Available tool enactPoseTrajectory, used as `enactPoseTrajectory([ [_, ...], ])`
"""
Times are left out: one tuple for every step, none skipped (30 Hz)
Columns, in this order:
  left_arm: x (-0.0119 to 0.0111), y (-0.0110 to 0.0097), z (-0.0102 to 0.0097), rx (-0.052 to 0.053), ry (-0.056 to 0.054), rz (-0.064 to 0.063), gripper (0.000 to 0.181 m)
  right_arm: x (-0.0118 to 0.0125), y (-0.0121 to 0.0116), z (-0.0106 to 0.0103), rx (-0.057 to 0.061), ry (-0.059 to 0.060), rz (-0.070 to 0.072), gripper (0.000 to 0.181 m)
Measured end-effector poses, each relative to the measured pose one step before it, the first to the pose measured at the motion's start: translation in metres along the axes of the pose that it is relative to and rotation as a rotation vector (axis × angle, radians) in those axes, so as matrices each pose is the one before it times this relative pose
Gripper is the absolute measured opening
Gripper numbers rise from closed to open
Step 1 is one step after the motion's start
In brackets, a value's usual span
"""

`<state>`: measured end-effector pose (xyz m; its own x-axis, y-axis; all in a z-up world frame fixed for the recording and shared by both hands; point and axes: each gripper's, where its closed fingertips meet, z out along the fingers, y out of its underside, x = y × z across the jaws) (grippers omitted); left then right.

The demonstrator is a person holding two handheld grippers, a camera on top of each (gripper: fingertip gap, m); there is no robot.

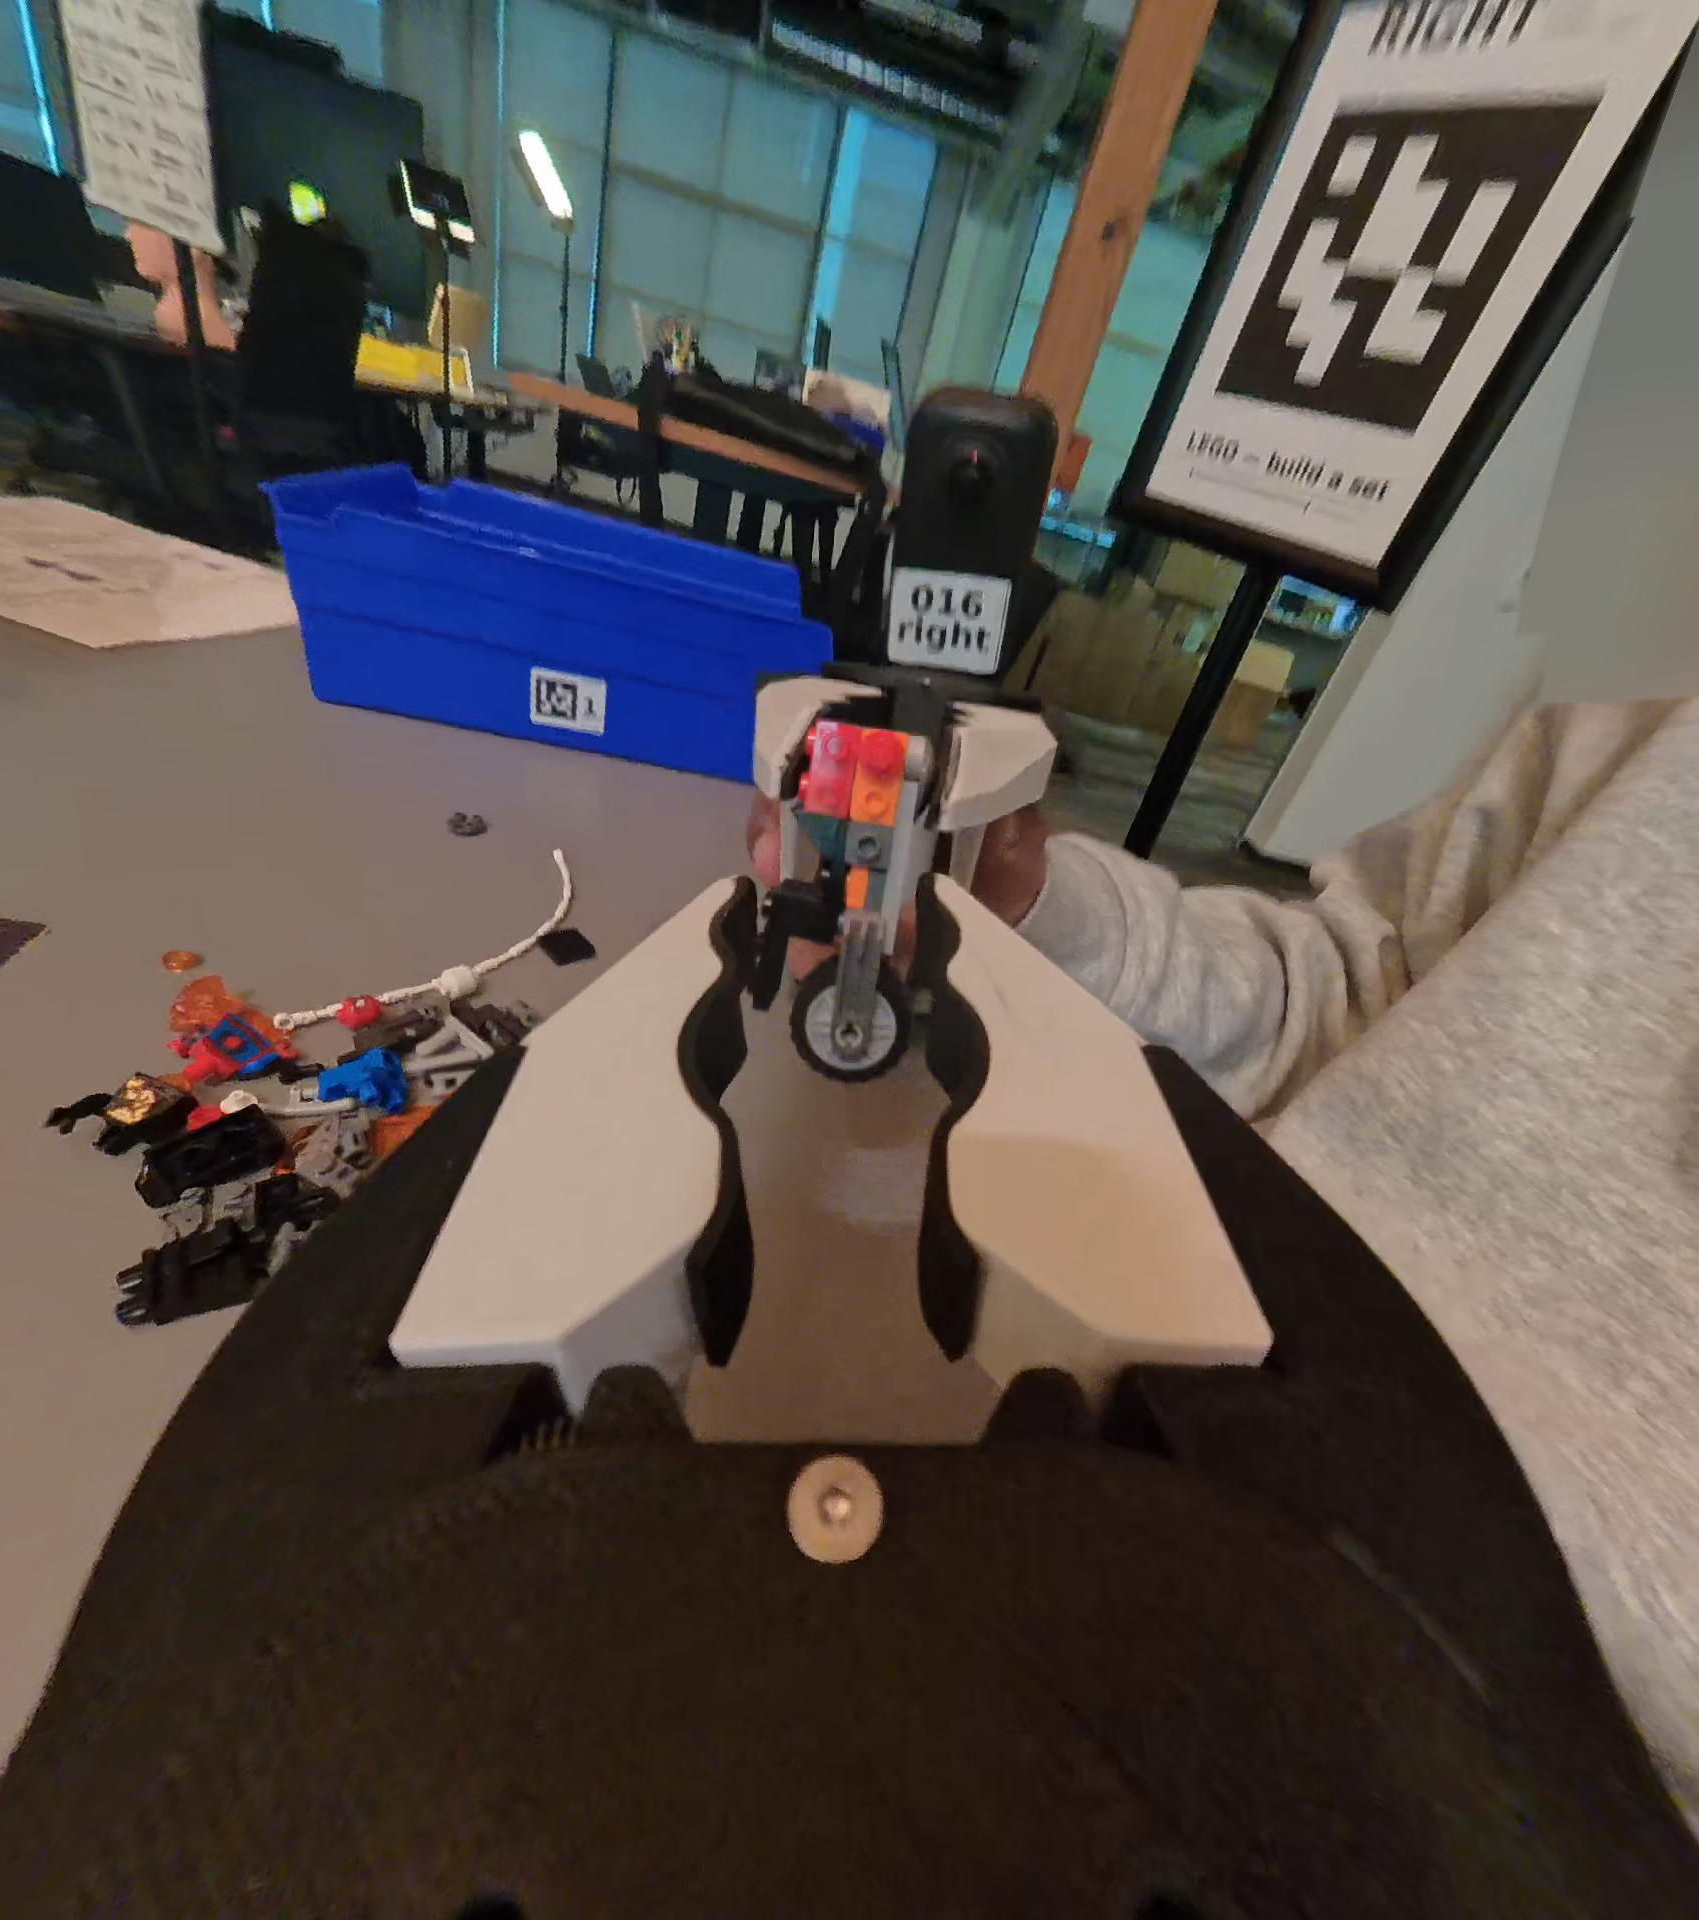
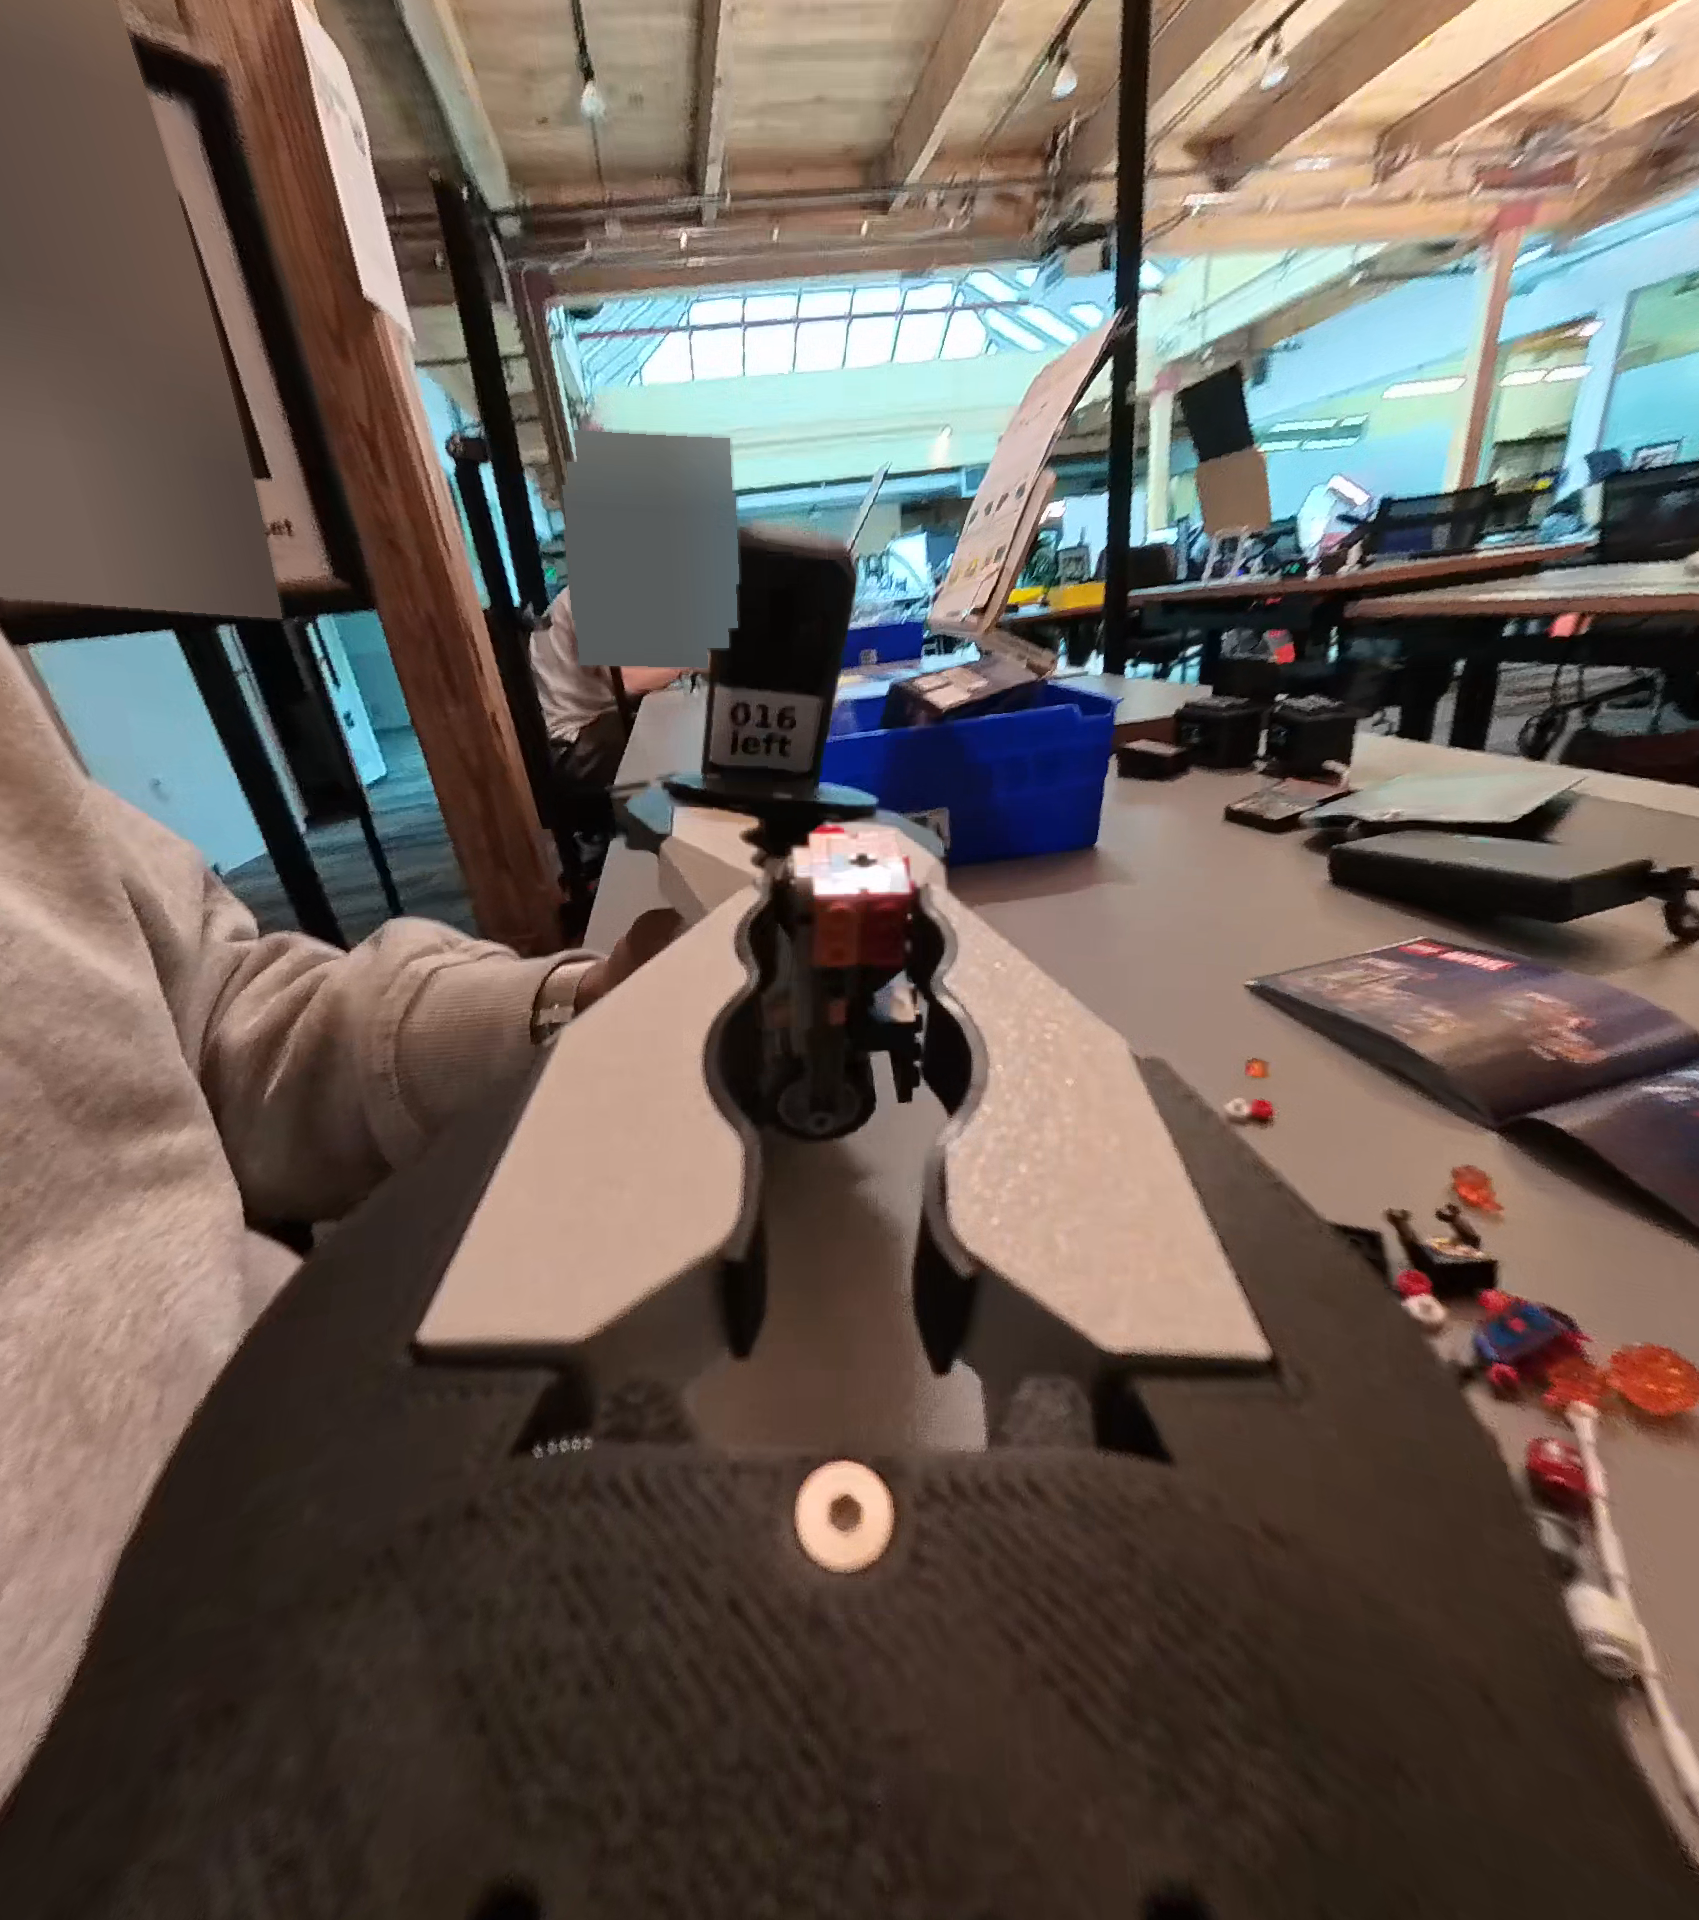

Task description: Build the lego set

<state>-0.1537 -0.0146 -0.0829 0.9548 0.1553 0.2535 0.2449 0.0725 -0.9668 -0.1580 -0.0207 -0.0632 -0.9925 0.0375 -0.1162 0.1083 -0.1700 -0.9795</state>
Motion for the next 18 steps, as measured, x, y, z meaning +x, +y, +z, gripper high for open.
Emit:
enactPoseTrajectory([
  [-0.00125,-0.00578,-0.00442,0.0371,0.0058,-0.0211,0.029,0.00267,-0.00308,-0.00280,0.0143,0.0162,-0.0028,0.023],
  [-0.00112,-0.00510,-0.00385,0.0330,0.0079,-0.0250,0.028,0.00247,-0.00096,-0.00182,0.0000,0.0216,-0.0204,0.023],
  [-0.00096,-0.00363,-0.00297,0.0237,0.0103,-0.0271,0.028,0.00159,0.00103,-0.00085,-0.0166,0.0267,-0.0401,0.023],
  [-0.00126,-0.00199,-0.00163,0.0151,0.0078,-0.0292,0.028,0.00184,0.00049,-0.00081,-0.0205,0.0444,-0.0690,0.024],
  [-0.00184,-0.00030,-0.00061,0.0072,0.0068,-0.0360,0.028,0.00073,-0.00051,-0.00069,-0.0124,0.0485,-0.0945,0.023],
  [-0.00055,0.00064,0.00039,0.0022,0.0185,-0.0442,0.028,-0.00143,0.00092,0.00007,-0.0183,0.0319,-0.0823,0.023],
  [0.00071,0.00076,0.00062,0.0012,0.0292,-0.0486,0.029,-0.00253,0.00181,0.00115,-0.0215,0.0136,-0.0524,0.023],
  [0.00043,0.00103,0.00068,0.0006,0.0281,-0.0506,0.029,-0.00296,0.00138,0.00172,-0.0154,0.0011,-0.0279,0.023],
  [0.00049,0.00117,0.00050,-0.0016,0.0283,-0.0483,0.028,-0.00260,0.00154,0.00177,-0.0140,-0.0037,-0.0182,0.024],
  [0.00176,0.00089,0.00035,-0.0009,0.0339,-0.0424,0.028,-0.00169,0.00234,0.00149,-0.0173,-0.0009,-0.0176,0.024],
  [0.00214,0.00050,0.00015,0.0001,0.0320,-0.0347,0.027,-0.00073,0.00194,0.00113,-0.0153,0.0051,-0.0188,0.023],
  [0.00057,0.00057,0.00006,-0.0004,0.0175,-0.0249,0.026,-0.00089,0.00061,0.00065,-0.0077,0.0036,-0.0176,0.023],
  [-0.00198,0.00118,-0.00003,-0.0041,-0.0028,-0.0182,0.026,-0.00152,0.00066,0.00077,-0.0061,-0.0013,-0.0135,0.023],
  [-0.00240,0.00092,0.00011,-0.0040,-0.0099,-0.0095,0.026,-0.00116,0.00112,0.00092,-0.0091,-0.0007,-0.0100,0.024],
  [-0.00008,0.00024,-0.00008,-0.0019,0.0013,-0.0016,0.026,-0.00069,0.00163,0.00114,-0.0111,0.0016,-0.0103,0.024],
  [0.00021,0.00047,0.00006,-0.0023,0.0030,-0.0024,0.025,-0.00080,0.00158,0.00106,-0.0110,0.0006,-0.0105,0.024],
  [-0.00090,0.00093,0.00003,-0.0052,-0.0015,-0.0072,0.021,-0.00060,0.00117,0.00088,-0.0089,0.0020,-0.0102,0.024],
  [-0.00100,0.00127,0.00008,-0.0063,-0.0008,-0.0086,0.019,-0.00025,0.00078,0.00070,-0.0066,0.0048,-0.0109,0.023],
])
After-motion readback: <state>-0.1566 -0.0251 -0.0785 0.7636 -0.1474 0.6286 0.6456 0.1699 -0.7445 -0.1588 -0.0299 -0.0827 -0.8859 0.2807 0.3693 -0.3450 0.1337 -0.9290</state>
